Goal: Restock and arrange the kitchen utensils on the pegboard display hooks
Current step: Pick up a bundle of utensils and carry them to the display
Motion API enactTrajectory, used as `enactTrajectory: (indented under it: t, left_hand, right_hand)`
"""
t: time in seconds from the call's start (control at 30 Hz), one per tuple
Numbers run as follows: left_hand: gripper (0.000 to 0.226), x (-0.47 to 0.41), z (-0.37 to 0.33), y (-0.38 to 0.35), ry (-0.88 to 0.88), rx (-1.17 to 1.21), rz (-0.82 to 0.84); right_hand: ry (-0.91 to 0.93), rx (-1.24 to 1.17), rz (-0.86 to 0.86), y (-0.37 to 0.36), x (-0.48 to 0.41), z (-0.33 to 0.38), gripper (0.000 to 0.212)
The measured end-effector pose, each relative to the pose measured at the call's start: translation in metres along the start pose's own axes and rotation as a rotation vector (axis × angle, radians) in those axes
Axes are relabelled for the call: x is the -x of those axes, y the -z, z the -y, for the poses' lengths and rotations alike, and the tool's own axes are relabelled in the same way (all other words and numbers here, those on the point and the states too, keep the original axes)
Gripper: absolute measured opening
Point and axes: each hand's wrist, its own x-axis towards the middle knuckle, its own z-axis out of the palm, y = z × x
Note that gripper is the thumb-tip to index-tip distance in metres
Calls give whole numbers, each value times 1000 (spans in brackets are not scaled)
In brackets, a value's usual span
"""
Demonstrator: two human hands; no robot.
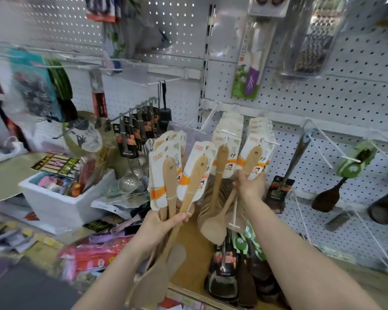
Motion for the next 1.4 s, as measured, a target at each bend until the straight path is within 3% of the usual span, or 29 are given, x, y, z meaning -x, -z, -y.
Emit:
enactTrajectory:
  t: [0.1,0.23,0.3,0.37,0.53,0.63,0.73,0.83,1.03,1.2,1.4]
  left_hand:
    - [7,-2,3,-3,26,23,-4]
    - [16,-8,7,-17,20,34,23]
    - [14,-10,8,-29,2,37,31]
    - [12,-10,7,-42,-3,24,43]
    - [5,-9,10,-65,3,30,52]
    - [7,-8,9,-69,9,75,63]
    - [12,-7,7,-68,-39,86,96]
    - [14,-7,7,-65,-67,117,83]
    - [11,-7,8,-56,-102,100,31]
    - [12,-8,9,-51,-127,102,13]
    - [11,-11,9,-47,-142,71,17]
  right_hand:
    - [36,180,-27,6,-3,-2,50]
    - [-1,195,-33,17,6,-9,56]
    - [-6,239,-10,23,15,-11,41]
    - [59,169,71,29,29,-9,29]
    - [81,-193,378,34,59,16,61]
    - [183,-175,416,41,66,27,33]
    - [204,-279,393,52,71,31,22]
    - [165,-358,251,64,68,31,18]
    - [177,-201,40,74,46,23,29]
    - [161,-148,12,68,35,16,24]
    - [115,-255,-10,56,27,23,25]
